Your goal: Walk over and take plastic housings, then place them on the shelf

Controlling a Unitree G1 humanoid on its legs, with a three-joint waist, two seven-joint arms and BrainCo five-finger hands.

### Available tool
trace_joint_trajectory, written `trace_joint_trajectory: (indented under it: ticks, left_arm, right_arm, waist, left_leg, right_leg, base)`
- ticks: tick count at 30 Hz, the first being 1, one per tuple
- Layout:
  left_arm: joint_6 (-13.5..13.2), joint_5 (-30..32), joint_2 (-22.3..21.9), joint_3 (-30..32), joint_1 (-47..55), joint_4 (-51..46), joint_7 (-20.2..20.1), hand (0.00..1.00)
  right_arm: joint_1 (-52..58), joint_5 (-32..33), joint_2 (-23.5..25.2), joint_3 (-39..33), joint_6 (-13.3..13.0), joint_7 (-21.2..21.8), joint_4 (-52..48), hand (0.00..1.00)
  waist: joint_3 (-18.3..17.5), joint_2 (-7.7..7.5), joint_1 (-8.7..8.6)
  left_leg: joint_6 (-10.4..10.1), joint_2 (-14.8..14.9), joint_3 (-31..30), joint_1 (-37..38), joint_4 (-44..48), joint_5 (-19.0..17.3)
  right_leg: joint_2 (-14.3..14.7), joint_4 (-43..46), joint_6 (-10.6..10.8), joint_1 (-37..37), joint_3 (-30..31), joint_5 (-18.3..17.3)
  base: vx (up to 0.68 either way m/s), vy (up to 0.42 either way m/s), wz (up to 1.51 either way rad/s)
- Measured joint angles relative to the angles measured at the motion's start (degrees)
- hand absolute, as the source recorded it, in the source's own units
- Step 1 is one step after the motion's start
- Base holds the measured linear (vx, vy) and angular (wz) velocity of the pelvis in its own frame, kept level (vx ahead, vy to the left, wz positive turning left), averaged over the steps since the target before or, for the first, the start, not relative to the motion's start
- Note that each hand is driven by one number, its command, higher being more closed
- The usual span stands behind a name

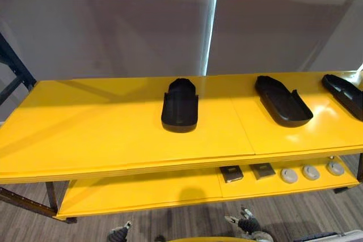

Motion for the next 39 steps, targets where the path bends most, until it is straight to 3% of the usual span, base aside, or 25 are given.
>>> trace_joint_trajectory:
  ticks: [7, 13, 16, 19, 21, 25, 29, 31, 32, 33, 34, 35, 37, 38, 39]
  left_arm:
    - [0.05, 2.63, 1.49, -3.99, -1.54, 1.05, 0.32, 0.0]
    - [0.04, 2.78, 2.33, -5.98, -3.48, 0.93, 0.62, 0.0]
    - [-0.06, 2.74, 2.3, -5.98, -5.22, -1.19, 1.53, 0.0]
    - [-0.36, 2.6, 2.17, -5.93, -5.42, -3.56, 2.85, 0.0]
    - [-0.71, 2.46, 2.1, -5.94, -6.03, -4.25, 3.49, 0.0]
    - [-1.25, 2.49, 1.78, -5.98, -7.02, -5.31, 3.79, 0.0]
    - [-1.52, 2.5, 1.77, -5.9, -7.45, -6.84, 4.08, 0.0]
    - [-1.51, 2.5, 1.44, -5.87, -8.95, -6.89, 4.14, 0.0]
    - [-1.54, 2.5, 0.65, -5.57, -9.53, -7.38, 4.11, 0.0]
    - [-1.59, 2.5, 0.35, -5.35, -9.88, -7.44, 4.12, 0.0]
    - [-1.5, 2.49, 0.33, -5.51, -9.77, -7.4, 4.09, 0.0]
    - [-1.51, 2.46, 0.36, -5.52, -9.03, -7.43, 4.09, 0.0]
    - [-1.48, 2.35, 0.7, -5.0, -8.21, -7.48, 4.07, 0.0]
    - [-1.47, 2.32, 0.87, -4.62, -7.87, -7.44, 4.08, 0.0]
    - [-1.34, 2.03, 1.3, -3.49, -7.8, -6.91, 4.12, 0.0]
  right_arm:
    - [-2.22, -0.04, -0.91, -0.93, -0.05, -1.06, 0.56, 0.0]
    - [-4.27, -0.21, -1.25, -1.04, -0.61, -2.33, 0.52, 0.0]
    - [-6.07, -0.25, -1.93, -1.0, -1.24, -2.59, 0.37, 0.0]
    - [-6.68, -0.37, -2.71, -1.01, -1.39, -3.39, -0.21, 0.0]
    - [-6.99, -0.83, -3.2, -1.2, -1.54, -3.51, -0.25, 0.0]
    - [-6.68, -1.76, -2.7, -1.15, -1.56, -3.5, -1.23, 0.0]
    - [-7.02, -2.86, -1.63, -0.5, -1.48, -3.51, -5.12, 0.0]
    - [-7.4, -4.03, -1.98, 0.61, -1.34, -3.69, -6.64, 0.0]
    - [-7.93, -4.21, -1.97, 0.55, -1.21, -3.69, -6.76, 0.0]
    - [-7.87, -4.43, -1.9, 0.54, -1.04, -3.67, -6.63, 0.0]
    - [-6.35, -4.5, -1.77, 0.56, -1.01, -3.54, -6.63, 0.0]
    - [-4.96, -4.51, -1.55, 0.61, -1.02, -3.46, -6.09, 0.0]
    - [-3.32, -4.64, -1.09, 0.64, -1.13, -3.4, -5.24, 0.0]
    - [-3.53, -4.69, -1.04, 0.63, -1.16, -3.4, -4.47, 0.0]
    - [-4.61, -4.89, -1.36, 0.65, -1.17, -3.46, -2.83, 0.0]
  waist:
    - [0.86, 0.74, -0.66]
    - [2.01, 0.48, -1.86]
    - [4.4, 0.08, -1.75]
    - [4.68, 0.49, -1.59]
    - [4.91, 1.11, -1.85]
    - [5.37, 0.43, -1.92]
    - [6.49, -1.21, -1.12]
    - [6.85, -1.45, -0.86]
    - [7.18, -1.21, -0.75]
    - [7.78, -1.22, -0.7]
    - [8.22, -0.7, -0.64]
    - [7.9, -1.07, -0.59]
    - [6.55, -3.01, -0.11]
    - [6.07, -3.76, 0.1]
    - [4.94, -5.38, 1.36]
  left_leg:
    - [-0.21, 0.08, 1.49, 0.55, 0.03, -0.12]
    - [-0.66, 0.17, 2.91, 0.78, 0.77, -0.92]
    - [-0.8, 0.48, 1.08, -2.86, 8.62, -4.47]
    - [-1.55, 0.53, -5.68, -4.51, 11.07, -6.08]
    - [-1.49, 0.44, -5.64, -4.14, 10.13, -6.89]
    - [-0.45, -0.3, -3.18, -4.1, 10.57, -7.57]
    - [0.54, -0.43, 2.73, -6.2, 14.4, -10.19]
    - [2.13, 0.27, 6.33, -9.48, 18.07, -11.51]
    - [3.24, 1.73, 8.9, -10.05, 17.99, -11.38]
    - [3.41, 1.93, 9.44, -9.92, 18.27, -11.51]
    - [3.58, 2.13, 9.79, -8.96, 18.39, -11.63]
    - [3.72, 2.09, 9.84, -8.1, 18.46, -11.7]
    - [3.19, 1.85, 10.36, -8.31, 19.12, -11.19]
    - [2.94, 1.74, 10.76, -8.71, 19.69, -11.02]
    - [2.5, 1.6, 11.38, -10.64, 21.04, -10.71]
  right_leg:
    - [0.65, -0.27, -0.16, -0.72, 1.74, 0.43]
    - [0.8, -0.81, -0.2, -0.67, 3.0, 0.45]
    - [0.55, -0.13, -0.2, -1.76, 4.09, 0.45]
    - [0.66, 0.3, -0.22, -3.68, 6.49, 0.87]
    - [0.59, 1.25, 0.04, -5.04, 8.05, 1.07]
    - [-0.17, 3.19, 0.64, -7.52, 11.5, 1.46]
    - [-0.18, 3.27, 1.62, -12.19, 18.77, 4.66]
    - [0.2, 2.57, 2.59, -16.05, 19.11, 10.15]
    - [0.33, 3.42, 3.5, -17.21, 18.16, 10.6]
    - [0.2, 9.97, 1.98, -18.48, 16.75, 6.78]
    - [-0.44, 25.04, 0.37, -19.9, 14.85, -1.47]
    - [-0.56, 34.15, 1.36, -18.43, 13.82, -6.11]
    - [-0.78, 36.15, 1.55, -12.97, 11.47, -10.01]
    - [-1.21, 33.65, 1.52, -11.63, 10.59, -10.66]
    - [-0.59, 25.76, 1.39, -10.16, 9.85, -12.38]
  base:
    - [0.08, -0.008, -0.14]
    - [0.07, 0.005, -0.12]
    - [-0.02, -0.006, -0.16]
    - [0.01, -0.012, -0.37]
    - [0.0, 0.043, -0.37]
    - [-0.03, 0.063, -0.43]
    - [-0.12, 0.083, -0.99]
    - [-0.19, 0.071, -1.01]
    - [-0.23, 0.038, -0.73]
    - [-0.22, 0.016, -0.48]
    - [-0.21, 0.007, -0.15]
    - [-0.16, -0.025, -0.06]
    - [-0.08, -0.094, -0.11]
    - [-0.04, -0.125, -0.53]
    - [-0.04, -0.098, -0.69]
